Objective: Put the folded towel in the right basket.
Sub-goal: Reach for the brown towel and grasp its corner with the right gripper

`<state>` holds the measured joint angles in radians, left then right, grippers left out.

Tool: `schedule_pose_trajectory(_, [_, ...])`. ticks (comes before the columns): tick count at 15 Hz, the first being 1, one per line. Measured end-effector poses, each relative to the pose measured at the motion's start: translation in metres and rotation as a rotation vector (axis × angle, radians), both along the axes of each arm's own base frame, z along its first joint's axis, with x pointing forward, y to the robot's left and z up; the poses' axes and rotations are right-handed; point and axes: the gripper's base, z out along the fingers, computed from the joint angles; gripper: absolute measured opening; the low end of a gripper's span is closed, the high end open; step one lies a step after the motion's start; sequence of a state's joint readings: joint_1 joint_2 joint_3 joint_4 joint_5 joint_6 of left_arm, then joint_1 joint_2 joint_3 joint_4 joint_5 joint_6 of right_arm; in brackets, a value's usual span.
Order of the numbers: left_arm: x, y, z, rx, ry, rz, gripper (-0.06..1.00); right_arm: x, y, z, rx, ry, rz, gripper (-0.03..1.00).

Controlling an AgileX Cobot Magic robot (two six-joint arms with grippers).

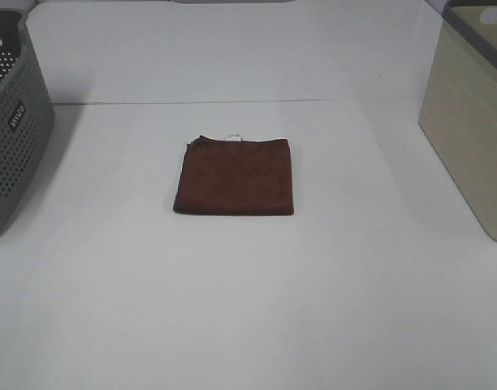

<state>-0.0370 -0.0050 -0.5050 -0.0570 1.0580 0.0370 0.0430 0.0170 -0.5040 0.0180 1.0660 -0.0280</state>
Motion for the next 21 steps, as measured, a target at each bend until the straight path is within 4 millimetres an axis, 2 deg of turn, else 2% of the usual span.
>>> schedule_pose_trajectory(21, [0.0,0.0,0.0,0.0,0.0,0.0,0.88,0.0,0.0,0.0,0.0,0.0,0.0,0.89])
